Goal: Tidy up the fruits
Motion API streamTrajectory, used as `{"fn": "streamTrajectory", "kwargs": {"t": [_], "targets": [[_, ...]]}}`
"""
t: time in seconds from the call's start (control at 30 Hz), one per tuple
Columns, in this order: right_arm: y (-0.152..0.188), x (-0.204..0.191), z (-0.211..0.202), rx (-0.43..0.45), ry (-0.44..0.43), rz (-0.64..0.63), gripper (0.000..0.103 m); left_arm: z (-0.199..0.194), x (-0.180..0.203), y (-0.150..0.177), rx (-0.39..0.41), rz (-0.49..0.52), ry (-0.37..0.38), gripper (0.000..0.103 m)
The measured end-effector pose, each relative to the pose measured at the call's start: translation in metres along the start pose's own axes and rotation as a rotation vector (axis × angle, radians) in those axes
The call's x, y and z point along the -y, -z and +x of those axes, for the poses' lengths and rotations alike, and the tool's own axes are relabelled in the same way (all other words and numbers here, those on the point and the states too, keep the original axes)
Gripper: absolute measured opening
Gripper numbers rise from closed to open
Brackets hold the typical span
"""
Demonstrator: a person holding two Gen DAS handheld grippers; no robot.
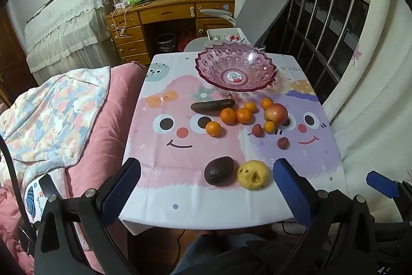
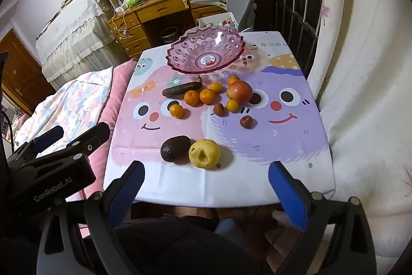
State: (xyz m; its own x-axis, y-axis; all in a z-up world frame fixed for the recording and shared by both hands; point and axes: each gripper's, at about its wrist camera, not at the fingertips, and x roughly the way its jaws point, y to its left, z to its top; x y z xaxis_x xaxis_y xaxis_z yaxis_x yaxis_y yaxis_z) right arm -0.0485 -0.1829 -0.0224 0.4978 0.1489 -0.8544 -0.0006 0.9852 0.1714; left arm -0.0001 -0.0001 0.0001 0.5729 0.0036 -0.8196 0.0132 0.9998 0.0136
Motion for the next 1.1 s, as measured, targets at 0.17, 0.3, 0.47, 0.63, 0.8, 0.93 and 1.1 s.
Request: {"fn": "streamTrajectory", "kwargs": {"t": [0.17,0.3,0.47,0.63,0.8,0.93,1.1], "targets": [[-0.002,0.0,0.002,-0.002,0.0,0.001,0.098,-0.001,0.0,0.0,0.0,-0.002,0.003,0.102],[-0.002,0.001,0.004,-0.004,0.001,0.002,0.097,0.0,0.0,0.0,-0.004,-0.002,0.005,0.102],[-0.002,0.0,0.004,-0.006,0.001,0.003,0.097,-0.001,0.0,0.0,-0.005,0.0,0.006,0.102],[-0.003,-0.002,0.005,-0.01,0.002,0.004,0.097,0.0,0.0,0.0,-0.007,-0.002,0.007,0.102],[-0.003,-0.003,0.007,-0.013,0.002,0.004,0.097,0.003,0.002,0.001,-0.01,-0.003,0.009,0.102],[-0.003,-0.003,0.009,-0.015,0.003,0.004,0.097,0.009,0.003,0.003,-0.011,-0.003,0.01,0.102],[-0.005,-0.006,0.007,-0.017,0.003,0.004,0.098,0.012,0.003,0.004,-0.015,-0.006,0.015,0.102]]}}
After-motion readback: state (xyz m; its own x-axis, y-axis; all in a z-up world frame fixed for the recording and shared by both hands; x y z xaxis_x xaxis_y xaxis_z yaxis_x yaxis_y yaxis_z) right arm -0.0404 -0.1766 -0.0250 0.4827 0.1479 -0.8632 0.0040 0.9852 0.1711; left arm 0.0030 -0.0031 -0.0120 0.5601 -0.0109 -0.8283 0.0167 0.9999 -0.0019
